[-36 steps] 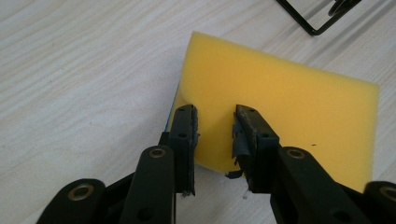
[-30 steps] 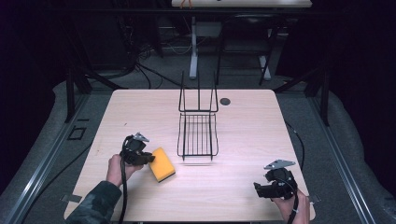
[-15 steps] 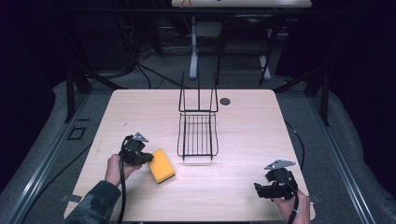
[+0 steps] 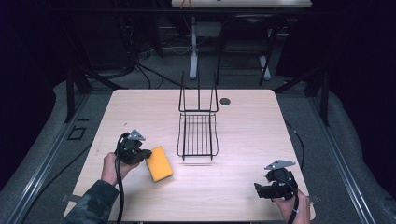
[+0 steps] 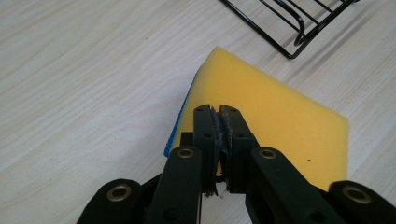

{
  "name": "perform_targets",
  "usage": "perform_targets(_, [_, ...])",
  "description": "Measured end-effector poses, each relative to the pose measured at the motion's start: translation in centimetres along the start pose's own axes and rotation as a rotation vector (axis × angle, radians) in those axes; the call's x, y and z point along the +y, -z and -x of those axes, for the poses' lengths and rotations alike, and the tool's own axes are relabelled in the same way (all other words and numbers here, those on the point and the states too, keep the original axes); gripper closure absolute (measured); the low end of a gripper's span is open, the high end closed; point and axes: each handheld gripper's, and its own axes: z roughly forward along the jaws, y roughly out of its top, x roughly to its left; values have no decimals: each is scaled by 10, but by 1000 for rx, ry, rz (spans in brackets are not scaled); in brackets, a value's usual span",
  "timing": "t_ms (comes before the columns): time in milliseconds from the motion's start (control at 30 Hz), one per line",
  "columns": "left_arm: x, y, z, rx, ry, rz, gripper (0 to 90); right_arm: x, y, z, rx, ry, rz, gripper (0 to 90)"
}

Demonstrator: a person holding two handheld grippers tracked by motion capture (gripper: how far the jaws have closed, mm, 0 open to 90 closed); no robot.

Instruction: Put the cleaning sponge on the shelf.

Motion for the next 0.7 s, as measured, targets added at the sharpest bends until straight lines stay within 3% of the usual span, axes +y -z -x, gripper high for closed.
perform_targets(500, [8,23,11,77,-63,43,876,1,0,-1,5,2,4,199])
perform_targets(700, [10,31,11,81,-62,68,876,1,0,-1,3,4,6,199])
